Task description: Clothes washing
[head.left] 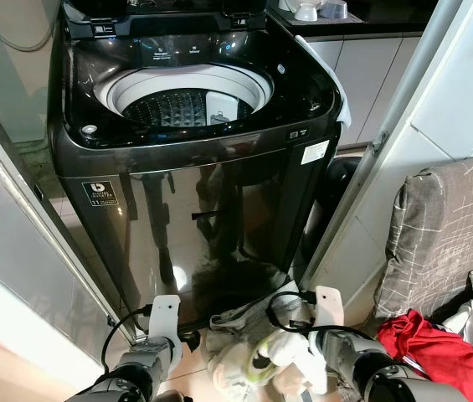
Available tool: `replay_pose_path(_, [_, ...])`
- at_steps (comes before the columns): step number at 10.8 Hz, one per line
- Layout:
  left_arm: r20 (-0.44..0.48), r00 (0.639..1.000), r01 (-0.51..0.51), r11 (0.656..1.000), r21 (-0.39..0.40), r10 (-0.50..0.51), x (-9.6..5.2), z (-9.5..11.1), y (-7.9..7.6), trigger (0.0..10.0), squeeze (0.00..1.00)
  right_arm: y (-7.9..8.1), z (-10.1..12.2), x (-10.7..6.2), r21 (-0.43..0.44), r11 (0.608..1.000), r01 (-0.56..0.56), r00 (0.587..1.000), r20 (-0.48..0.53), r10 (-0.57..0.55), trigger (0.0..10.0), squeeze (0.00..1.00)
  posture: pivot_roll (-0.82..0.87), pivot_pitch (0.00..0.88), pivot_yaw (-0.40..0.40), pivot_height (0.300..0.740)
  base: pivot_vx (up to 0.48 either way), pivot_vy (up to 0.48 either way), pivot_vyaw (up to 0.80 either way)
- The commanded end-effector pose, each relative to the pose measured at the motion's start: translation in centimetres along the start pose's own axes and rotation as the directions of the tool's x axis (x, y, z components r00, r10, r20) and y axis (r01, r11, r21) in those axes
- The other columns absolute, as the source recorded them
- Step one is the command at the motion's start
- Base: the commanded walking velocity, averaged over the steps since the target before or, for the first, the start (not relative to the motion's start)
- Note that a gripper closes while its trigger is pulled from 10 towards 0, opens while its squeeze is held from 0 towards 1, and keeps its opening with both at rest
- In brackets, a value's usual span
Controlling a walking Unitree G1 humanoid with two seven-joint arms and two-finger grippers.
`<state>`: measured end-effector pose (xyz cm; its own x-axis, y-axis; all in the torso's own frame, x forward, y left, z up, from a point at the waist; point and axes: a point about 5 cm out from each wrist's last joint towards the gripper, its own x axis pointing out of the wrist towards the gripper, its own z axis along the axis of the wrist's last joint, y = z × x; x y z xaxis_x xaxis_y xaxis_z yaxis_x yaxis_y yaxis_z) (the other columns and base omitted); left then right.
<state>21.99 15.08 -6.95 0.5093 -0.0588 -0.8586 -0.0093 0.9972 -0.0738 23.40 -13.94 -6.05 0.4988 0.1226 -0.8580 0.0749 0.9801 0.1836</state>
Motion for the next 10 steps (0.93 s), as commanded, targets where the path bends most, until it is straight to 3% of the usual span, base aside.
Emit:
replay_pose_path(1, [0.000,1.000,0.003,1.000,0.013,-0.003,0.0,0.1,-0.3,10.0,0.00,-0.2,0.3,0.0,-0.013,1.000,0.009,1.000,0.012,-0.008,10.0,0.00,-0.11,0.000,-0.014,0.732,0.000,0.000,0.00])
replay_pose_path(7, [-0.009,1.000,-0.008,0.999,0.043,0.008,0.0,-0.3,-0.3,10.0,0.00,0.0,0.3,0.0,-0.021,1.000,0.002,1.000,0.011,-0.002,10.0,0.00,-0.10,0.000,-0.015,0.732,0.000,0.000,0.00])
replay_pose_path(10, [-0.016,1.000,-0.010,0.999,0.051,0.011,0.0,-0.7,0.2,10.0,0.00,0.2,-1.0,0.1,-0.043,0.999,-0.005,1.000,-0.018,0.004,10.0,0.00,-0.10,0.000,-0.006,0.732,0.000,0.000,0.00])
